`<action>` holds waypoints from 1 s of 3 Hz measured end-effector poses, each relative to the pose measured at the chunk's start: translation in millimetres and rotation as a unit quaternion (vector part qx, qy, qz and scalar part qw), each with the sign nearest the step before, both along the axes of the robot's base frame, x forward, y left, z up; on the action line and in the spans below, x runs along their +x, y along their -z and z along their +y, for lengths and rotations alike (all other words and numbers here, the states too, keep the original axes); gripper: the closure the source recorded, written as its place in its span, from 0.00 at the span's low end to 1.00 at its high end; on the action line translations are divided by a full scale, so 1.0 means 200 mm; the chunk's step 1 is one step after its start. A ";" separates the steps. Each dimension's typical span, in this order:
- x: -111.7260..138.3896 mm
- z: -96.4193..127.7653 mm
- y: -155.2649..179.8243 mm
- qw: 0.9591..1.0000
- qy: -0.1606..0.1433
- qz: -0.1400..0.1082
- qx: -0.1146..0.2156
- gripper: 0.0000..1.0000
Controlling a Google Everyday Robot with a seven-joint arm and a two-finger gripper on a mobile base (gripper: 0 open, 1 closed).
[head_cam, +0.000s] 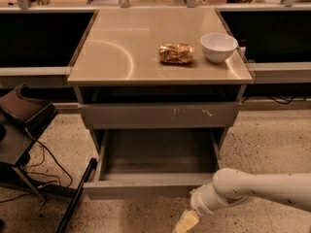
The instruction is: Close middle drawer
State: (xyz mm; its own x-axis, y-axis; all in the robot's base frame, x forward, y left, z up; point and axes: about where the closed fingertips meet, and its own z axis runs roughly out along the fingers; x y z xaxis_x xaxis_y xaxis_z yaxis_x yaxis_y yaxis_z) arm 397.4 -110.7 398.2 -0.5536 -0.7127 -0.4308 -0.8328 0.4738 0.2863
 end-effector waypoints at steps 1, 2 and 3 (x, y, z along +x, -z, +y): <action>0.16 -0.02 0.00 1.000 0.010 -0.004 0.000 0.00; 0.33 0.10 0.06 1.000 -0.004 0.003 0.015 0.00; 0.33 0.10 0.06 1.000 -0.004 0.003 0.015 0.00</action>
Offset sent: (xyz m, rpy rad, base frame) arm 0.1640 0.0598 -0.0289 0.0856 0.0162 0.0578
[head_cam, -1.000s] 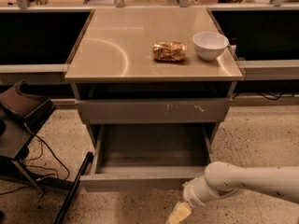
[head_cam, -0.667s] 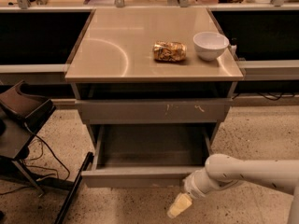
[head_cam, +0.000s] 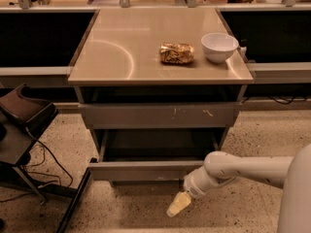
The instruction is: Close middle drawer
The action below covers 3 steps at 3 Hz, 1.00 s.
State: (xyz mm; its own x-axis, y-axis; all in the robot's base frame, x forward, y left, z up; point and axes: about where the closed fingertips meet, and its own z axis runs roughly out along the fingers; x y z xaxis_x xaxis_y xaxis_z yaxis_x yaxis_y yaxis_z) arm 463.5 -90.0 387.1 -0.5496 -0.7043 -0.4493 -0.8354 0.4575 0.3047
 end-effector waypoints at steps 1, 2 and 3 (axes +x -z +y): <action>0.09 0.04 0.00 1.000 -0.015 -0.004 0.009 0.00; 0.19 0.08 -0.02 1.000 -0.024 -0.014 0.010 0.00; 0.35 0.13 -0.08 0.999 -0.027 -0.031 0.012 0.00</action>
Offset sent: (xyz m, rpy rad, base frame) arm 0.1616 0.0587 0.0360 0.0296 -0.1555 0.1085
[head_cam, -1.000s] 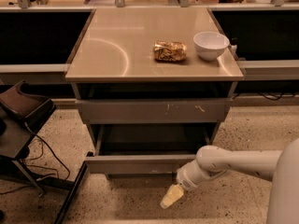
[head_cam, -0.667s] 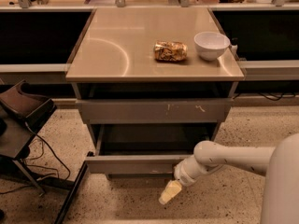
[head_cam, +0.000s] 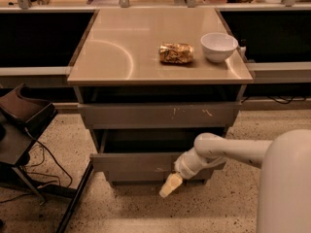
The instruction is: Close middle drawer
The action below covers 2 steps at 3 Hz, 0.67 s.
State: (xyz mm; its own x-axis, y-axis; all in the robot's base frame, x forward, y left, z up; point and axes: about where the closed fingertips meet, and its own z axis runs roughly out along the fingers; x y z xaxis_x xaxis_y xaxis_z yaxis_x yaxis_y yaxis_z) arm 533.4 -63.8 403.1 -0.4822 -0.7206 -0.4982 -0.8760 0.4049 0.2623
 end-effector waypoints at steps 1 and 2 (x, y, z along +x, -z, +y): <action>0.05 0.02 -0.03 1.000 0.000 -0.006 0.002 0.00; 0.24 0.05 -0.12 0.999 0.011 -0.026 0.016 0.00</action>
Offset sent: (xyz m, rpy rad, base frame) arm 0.2089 0.0362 0.0989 0.1342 -0.2187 -0.1083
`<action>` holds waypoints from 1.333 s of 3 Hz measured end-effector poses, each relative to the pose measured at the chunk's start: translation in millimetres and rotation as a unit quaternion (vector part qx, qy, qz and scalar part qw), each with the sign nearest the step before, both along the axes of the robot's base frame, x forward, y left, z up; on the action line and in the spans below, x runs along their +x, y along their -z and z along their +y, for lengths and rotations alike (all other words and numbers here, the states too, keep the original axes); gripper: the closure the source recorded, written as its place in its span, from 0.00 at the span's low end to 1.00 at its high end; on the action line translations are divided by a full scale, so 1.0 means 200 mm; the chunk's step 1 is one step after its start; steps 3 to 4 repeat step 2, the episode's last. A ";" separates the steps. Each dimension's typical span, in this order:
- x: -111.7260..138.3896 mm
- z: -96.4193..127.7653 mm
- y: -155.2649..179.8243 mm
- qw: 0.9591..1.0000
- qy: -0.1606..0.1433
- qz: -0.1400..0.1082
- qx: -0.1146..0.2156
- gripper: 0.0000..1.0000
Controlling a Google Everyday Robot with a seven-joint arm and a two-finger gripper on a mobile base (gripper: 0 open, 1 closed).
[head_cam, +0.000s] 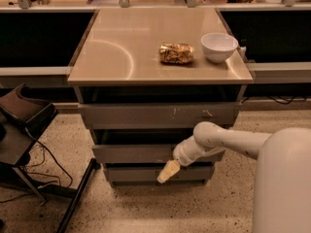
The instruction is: Close middle drawer
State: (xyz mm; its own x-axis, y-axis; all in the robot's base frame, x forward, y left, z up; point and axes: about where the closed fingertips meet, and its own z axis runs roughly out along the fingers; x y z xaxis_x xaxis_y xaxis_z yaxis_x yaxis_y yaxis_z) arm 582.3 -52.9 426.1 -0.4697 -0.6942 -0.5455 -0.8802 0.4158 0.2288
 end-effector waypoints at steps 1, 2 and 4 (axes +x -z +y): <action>0.05 0.01 -0.03 1.000 0.004 -0.009 0.010 0.00; 0.05 0.01 -0.03 1.000 0.004 -0.009 0.010 0.00; 0.05 0.01 -0.03 1.000 0.004 -0.009 0.010 0.00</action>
Offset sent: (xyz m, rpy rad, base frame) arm 0.1580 0.0203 0.0726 0.2380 -0.2236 -0.0925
